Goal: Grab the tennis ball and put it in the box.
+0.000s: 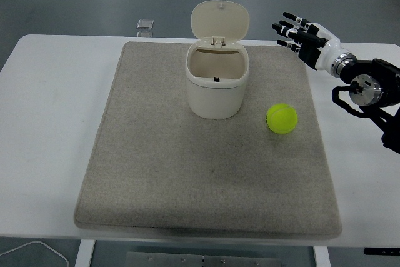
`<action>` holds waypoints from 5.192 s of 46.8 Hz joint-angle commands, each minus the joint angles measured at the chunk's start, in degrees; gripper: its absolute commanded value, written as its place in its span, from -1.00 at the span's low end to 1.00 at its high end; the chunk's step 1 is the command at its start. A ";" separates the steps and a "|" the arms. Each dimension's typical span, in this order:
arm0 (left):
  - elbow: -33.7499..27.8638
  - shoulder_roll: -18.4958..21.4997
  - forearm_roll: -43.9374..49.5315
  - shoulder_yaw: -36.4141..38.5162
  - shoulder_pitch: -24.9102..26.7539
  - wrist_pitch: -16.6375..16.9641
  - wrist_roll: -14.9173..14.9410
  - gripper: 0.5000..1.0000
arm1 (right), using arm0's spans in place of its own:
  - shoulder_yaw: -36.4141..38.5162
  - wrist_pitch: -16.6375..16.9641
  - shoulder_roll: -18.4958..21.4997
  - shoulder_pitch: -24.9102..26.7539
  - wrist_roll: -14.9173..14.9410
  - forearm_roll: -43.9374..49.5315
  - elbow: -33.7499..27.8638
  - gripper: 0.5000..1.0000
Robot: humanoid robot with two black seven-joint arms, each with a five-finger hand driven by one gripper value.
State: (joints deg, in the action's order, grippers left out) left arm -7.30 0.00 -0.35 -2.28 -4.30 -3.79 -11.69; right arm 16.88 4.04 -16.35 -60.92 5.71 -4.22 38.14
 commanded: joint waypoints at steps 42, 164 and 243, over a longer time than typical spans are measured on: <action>-0.08 0.00 0.00 -0.09 0.79 0.02 0.00 0.97 | -0.18 0.96 -0.43 -0.08 0.44 0.26 0.18 0.71; -0.09 0.00 0.00 -0.09 0.79 0.02 0.00 0.96 | -5.10 16.87 -20.65 0.80 22.68 61.96 18.99 0.70; -0.09 0.00 0.00 -0.09 0.79 0.01 0.00 0.97 | -12.92 5.45 -19.07 0.54 22.85 75.23 21.36 0.65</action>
State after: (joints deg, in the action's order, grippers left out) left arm -7.39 0.00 -0.33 -2.37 -3.53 -3.80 -11.69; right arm 4.33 9.80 -35.61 -60.35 28.48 70.98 59.50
